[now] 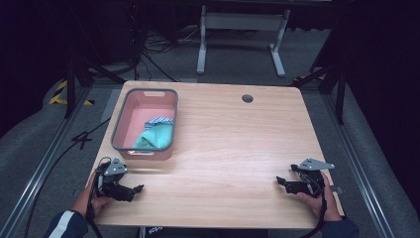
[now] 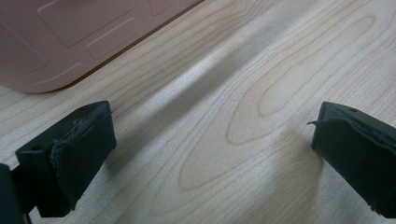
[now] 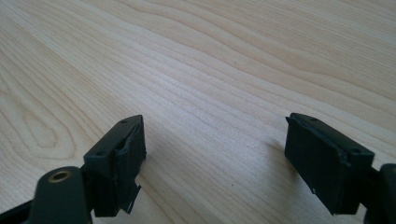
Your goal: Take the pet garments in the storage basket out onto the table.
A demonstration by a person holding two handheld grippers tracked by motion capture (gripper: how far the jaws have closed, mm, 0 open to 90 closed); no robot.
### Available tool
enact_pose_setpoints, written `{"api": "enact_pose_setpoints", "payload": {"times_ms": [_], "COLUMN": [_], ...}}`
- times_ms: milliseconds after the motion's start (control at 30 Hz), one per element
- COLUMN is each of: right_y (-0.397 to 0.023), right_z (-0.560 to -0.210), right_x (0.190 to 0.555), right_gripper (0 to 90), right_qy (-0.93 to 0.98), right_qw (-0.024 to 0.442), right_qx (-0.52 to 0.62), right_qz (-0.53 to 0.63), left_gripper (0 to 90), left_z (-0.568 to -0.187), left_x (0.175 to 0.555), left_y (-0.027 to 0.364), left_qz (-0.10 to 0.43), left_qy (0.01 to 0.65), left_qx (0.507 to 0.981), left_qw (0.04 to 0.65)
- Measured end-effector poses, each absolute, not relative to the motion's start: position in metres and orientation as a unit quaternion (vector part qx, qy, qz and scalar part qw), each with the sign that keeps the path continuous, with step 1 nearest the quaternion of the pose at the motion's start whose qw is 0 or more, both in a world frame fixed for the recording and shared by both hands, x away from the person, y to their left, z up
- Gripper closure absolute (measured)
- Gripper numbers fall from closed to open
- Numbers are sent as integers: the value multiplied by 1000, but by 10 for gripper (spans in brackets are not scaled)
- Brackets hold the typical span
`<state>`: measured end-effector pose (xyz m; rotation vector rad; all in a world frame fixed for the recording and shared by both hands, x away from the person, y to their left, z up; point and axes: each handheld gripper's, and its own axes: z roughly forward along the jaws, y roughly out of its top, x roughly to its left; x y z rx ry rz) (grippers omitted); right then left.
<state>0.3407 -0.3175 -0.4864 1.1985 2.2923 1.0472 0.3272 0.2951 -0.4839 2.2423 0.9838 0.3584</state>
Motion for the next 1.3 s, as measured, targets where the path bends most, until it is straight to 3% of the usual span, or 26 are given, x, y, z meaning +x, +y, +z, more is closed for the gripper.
{"api": "enact_pose_setpoints", "payload": {"times_ms": [400,467,567,967,1300], "right_y": [-317,-317,-317,-317,-317], "right_z": [-486,-486,-486,-486,-486], "right_x": [341,341,341,341,341], "right_gripper": [211,211,211,210,210], "right_qy": [810,810,810,810,811], "right_qw": [176,176,177,176,177], "right_qx": [422,421,421,421,421], "right_qz": [368,368,367,368,367], "left_gripper": [21,53,170,168,188], "left_z": [-482,-479,-476,-462,-436], "left_x": [327,326,325,317,309], "left_y": [296,297,298,295,293], "left_qz": [135,135,149,154,174], "left_qy": [377,382,396,363,357], "left_qx": [858,859,852,875,867], "left_qw": [321,313,310,282,301]}}
